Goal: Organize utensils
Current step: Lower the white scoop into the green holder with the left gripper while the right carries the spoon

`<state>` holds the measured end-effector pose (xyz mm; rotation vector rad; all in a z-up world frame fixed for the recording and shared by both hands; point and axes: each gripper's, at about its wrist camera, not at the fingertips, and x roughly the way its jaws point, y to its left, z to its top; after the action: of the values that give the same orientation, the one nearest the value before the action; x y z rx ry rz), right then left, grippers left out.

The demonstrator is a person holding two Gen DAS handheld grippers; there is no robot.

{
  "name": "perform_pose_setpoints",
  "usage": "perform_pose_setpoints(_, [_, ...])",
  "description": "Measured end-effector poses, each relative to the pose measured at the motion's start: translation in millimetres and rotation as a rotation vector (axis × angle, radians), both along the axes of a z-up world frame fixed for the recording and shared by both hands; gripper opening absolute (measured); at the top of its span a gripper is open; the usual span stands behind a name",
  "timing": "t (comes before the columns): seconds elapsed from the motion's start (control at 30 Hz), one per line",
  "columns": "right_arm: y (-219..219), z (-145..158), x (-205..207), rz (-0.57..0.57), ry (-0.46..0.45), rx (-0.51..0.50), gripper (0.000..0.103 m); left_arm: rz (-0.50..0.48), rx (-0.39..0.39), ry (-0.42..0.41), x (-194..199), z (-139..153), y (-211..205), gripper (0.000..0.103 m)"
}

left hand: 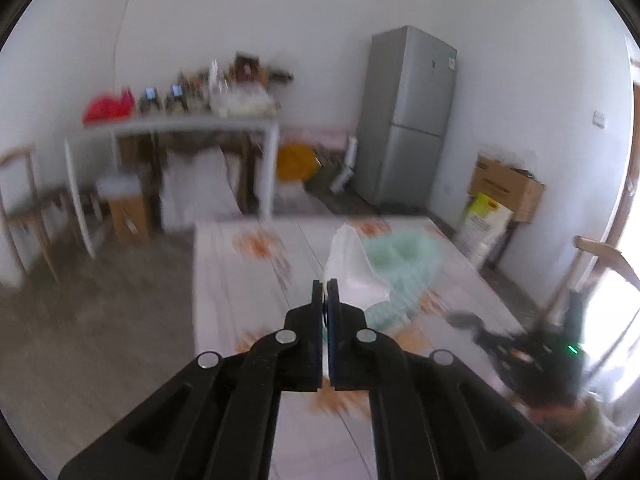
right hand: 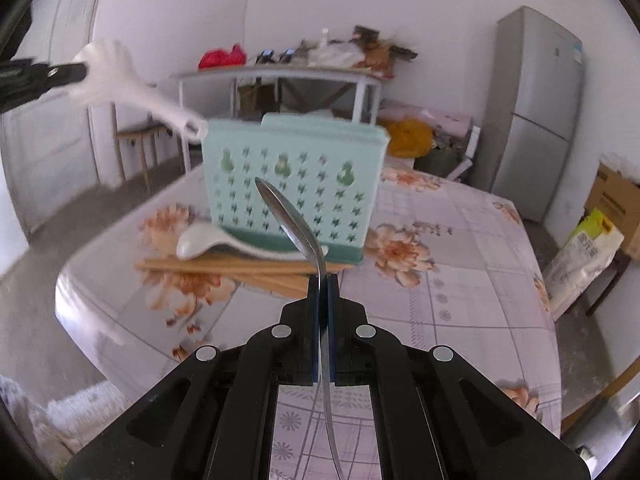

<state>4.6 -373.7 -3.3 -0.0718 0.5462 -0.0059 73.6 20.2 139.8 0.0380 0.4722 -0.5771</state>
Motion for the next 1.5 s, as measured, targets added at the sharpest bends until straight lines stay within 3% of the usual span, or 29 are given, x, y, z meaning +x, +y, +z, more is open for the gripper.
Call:
perform_pose_setpoints(0.17, [-5.8,6.9,-4.4,0.000,-0.038,0.022,0.002,0.031,0.161,-0.138,22.0,21.4,-39.3,0.001])
perform_pose_setpoints(0.3, [-14.1,8.3,-8.2,-0.006,-0.061,0.050,0.002,0.010,0.328,-0.219,34.2,14.0,-78.6,0.001])
perform_pose_setpoints(0.6, [-28.0,1.9,-12.0,-0.020,-0.071,0.085,0.002,-0.062,0.541,-0.225,41.1,-1.9,-125.0,0.001])
perform_pose_setpoints(0.83, [-32.2,2.3,-11.2,-0.003,-0.090,0.124,0.002,-0.096,0.683,-0.168,52.8,-29.7,-152.1,0.002])
perform_pose_setpoints(1.0, [-39.0,14.6,-5.0,0.021,-0.126,0.214,0.002,-0.131,0.600,-0.069,74.0,-38.7,-160.9,0.008])
perform_pose_setpoints(1.1, [-42.6,27.5,0.3,0.043,-0.160,0.262,0.002,-0.134,0.510,-0.025,78.9,-42.2,-159.2,0.028])
perform_pose_setpoints(1.27, [-50.4,53.7,14.6,0.085,-0.232,0.340,0.002,-0.086,0.341,-0.040,71.3,-38.0,-137.0,0.048])
perform_pose_setpoints(1.5, [-70.4,93.7,57.8,0.179,-0.338,0.484,0.002,-0.033,0.131,-0.013,54.0,-40.5,-84.9,0.058])
